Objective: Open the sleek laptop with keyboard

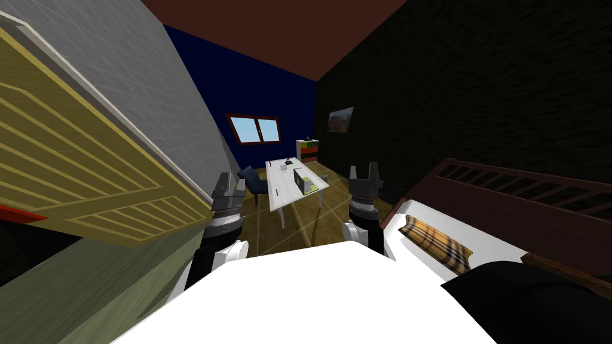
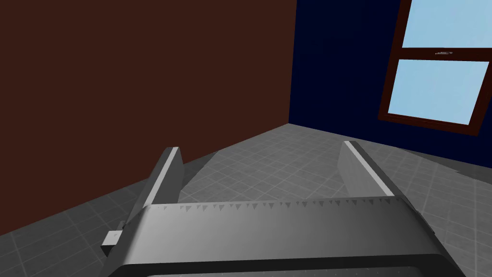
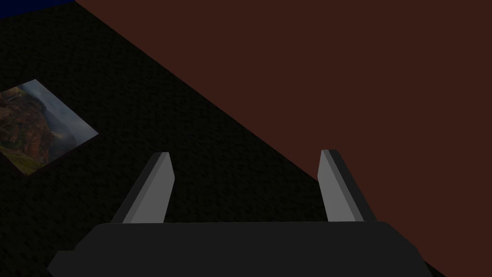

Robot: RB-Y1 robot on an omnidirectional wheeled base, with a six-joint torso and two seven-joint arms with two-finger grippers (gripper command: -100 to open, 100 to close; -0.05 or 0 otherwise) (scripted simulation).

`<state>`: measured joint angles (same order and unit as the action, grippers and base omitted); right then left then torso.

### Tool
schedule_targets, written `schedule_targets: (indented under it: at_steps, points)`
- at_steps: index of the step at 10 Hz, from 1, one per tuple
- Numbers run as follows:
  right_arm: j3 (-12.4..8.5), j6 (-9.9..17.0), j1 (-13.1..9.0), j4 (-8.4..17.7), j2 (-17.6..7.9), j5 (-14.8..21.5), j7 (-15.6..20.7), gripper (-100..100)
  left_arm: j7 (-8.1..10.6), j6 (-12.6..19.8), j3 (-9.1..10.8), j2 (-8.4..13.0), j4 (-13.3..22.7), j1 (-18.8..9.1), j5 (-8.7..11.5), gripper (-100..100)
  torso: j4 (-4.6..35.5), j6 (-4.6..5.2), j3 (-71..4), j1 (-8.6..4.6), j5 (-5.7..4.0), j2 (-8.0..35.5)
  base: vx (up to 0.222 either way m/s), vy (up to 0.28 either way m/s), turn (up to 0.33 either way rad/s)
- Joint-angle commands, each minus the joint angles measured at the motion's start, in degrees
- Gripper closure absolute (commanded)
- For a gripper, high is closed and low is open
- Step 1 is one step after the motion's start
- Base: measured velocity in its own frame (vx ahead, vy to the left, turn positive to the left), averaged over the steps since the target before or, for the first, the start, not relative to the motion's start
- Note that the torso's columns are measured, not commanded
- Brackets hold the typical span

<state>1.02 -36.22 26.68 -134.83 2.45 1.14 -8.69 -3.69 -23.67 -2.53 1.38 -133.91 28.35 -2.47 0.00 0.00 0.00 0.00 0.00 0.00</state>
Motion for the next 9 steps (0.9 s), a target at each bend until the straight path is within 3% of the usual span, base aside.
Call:
schedule_targets:
  at_steps: [1, 9]
  points:
    - [0.0, 0.0, 0.0, 0.0, 0.0, 0.0, 0.0, 0, 0.0, 0.0, 0.0, 0.0, 0.0, 0.0, 0.0, 0, 2.3, 0.0, -4.7, 0.0, 0.0, 2.3, 0.0, 0.0, 0.0]
    - [0.0, 0.0, 0.0, 0.0, 0.0, 0.0, 0.0, 0, 0.0, 0.0, 0.0, 0.0, 0.0, 0.0, 0.0, 0, 35.4, 0.0, -70.7, 0.0, 0.0, 35.4, 0.0, 0.0, 0.0]
